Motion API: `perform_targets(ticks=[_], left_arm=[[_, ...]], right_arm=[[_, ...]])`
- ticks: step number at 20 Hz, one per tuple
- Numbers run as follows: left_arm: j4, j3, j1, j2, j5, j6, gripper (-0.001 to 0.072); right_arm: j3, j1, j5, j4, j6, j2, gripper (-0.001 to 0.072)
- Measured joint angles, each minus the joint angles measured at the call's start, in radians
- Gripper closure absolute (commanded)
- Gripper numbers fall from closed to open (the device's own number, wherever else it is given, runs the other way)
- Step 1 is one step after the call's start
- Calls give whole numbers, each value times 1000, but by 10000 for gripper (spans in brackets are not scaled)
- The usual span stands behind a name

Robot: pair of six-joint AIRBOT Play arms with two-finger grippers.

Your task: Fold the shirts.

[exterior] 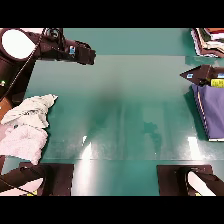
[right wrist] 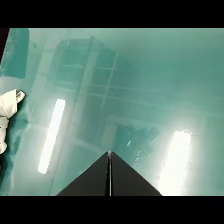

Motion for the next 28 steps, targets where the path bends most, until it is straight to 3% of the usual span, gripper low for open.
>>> perform_targets(ticks=[17,20,24,25,26,27,28], left_arm=[[19,6,14,3,30,1,679],[113,8,113,26,-100,-16,679],[201,-73,357,99,-258,-25,678],[211,-107,422,118,-278,-25,611],[223,-148,486,132,-301,-25,272],[230,-188,541,142,-315,-25,-13],[238,-236,594,149,-321,-26,47]], right_arm=[[0,1,7,1,0,0,694],[0,1,7,1,0,0,694],[0,1,7,0,0,0,694],[0,1,7,0,0,0,694],[0,1,6,0,0,0,694],[0,1,5,0,0,0,694],[0,1,2,0,0,0,694]])
